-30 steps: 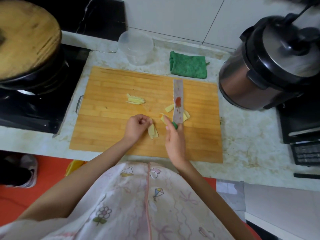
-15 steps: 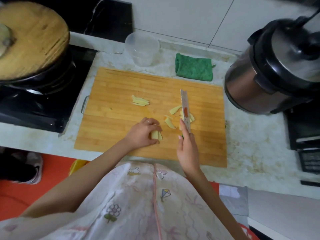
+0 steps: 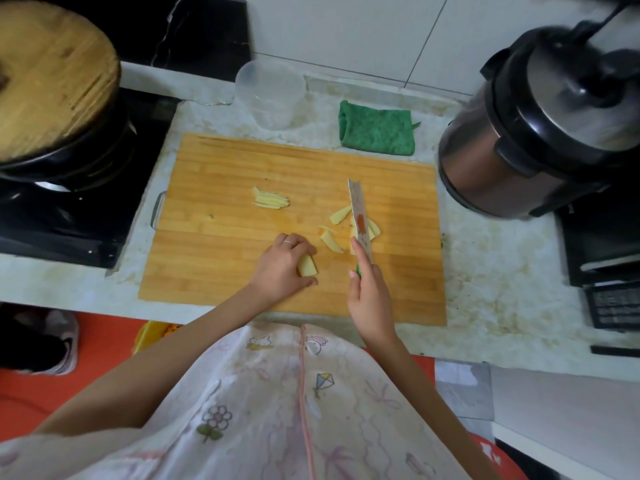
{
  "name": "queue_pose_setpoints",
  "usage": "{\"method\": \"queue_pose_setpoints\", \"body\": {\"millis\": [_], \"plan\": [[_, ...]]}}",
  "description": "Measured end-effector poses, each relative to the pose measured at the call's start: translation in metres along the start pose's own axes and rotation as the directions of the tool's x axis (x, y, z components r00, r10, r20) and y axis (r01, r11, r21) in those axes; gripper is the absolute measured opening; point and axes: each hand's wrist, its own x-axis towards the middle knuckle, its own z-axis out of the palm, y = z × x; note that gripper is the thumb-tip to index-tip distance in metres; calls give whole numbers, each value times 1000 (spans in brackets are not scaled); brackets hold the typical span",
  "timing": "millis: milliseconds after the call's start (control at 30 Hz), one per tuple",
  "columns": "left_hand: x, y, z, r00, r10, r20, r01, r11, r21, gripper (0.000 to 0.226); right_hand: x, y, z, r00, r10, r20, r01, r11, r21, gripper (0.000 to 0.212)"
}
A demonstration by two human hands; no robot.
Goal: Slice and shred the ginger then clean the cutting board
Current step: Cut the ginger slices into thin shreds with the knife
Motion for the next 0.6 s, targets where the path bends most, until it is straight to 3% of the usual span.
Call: {"method": "queue_pose_setpoints", "body": {"millis": [233,433,600], "plan": [[-5,-2,6,997,33,-68,-30,999,40,47,-9,2,-4,993,-27,-117,54,971,235,47],[-2,8,9,999,-5,-46,6,1000,27,41,-9,0,-3,987,-44,-155,87,956,279,48],[-2,1,7,981,-115,-157,121,992,29,44,-10,7,-2,991,-44,-130,76,964,254,48]]}}
